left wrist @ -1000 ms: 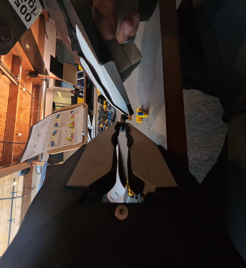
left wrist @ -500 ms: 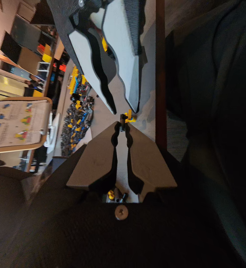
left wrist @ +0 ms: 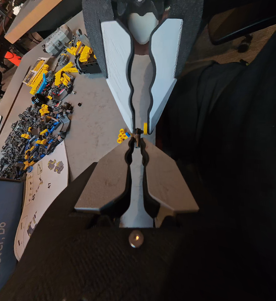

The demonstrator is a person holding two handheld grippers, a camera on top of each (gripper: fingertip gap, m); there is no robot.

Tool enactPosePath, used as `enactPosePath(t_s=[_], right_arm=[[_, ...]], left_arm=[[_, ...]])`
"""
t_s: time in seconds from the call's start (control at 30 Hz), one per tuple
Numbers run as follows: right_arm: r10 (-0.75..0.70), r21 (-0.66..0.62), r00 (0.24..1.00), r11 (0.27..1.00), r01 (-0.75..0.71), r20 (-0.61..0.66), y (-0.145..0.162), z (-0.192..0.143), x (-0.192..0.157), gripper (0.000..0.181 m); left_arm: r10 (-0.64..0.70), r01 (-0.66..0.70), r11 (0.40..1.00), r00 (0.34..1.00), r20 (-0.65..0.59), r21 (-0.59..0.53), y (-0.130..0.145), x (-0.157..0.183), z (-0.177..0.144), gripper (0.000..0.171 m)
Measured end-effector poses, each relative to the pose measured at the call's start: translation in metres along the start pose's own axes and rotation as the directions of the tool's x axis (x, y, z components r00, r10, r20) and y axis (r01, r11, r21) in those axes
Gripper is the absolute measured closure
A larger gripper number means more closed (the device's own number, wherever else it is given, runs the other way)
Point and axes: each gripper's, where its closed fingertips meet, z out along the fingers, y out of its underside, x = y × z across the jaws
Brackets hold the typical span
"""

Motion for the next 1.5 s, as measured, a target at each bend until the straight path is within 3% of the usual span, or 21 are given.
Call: enactPosePath(t_s=[0.23,0.4,0.6,1.17,1.5], right_arm=[[0.050,0.030,0.997,0.998,-0.052,0.065,0.000,0.002,-0.007,0.167],[0.109,0.024,0.989,0.993,-0.112,0.099,0.002,0.005,-0.010,0.168],[0.137,0.037,0.985,0.989,-0.141,0.107,0.000,0.005,-0.010,0.168],[0.078,0.013,0.987,0.997,-0.080,0.140,0.001,0.008,-0.021,0.167],[0.027,-0.011,0.997,1.000,-0.027,0.071,-0.003,0.008,-0.015,0.171]], left_arm=[[-0.082,0.083,0.996,0.992,-0.093,0.010,0.002,0.007,-0.002,0.167],[-0.067,0.067,0.998,0.994,-0.087,-0.002,0.004,0.009,0.000,0.168],[-0.139,0.144,0.989,0.979,-0.148,0.025,-0.002,0.015,-0.002,0.157],[-0.127,0.130,0.991,0.973,-0.191,0.006,0.003,0.023,0.000,0.160],[-0.085,0.087,0.996,0.984,-0.154,0.011,0.002,0.019,-0.004,0.163]])
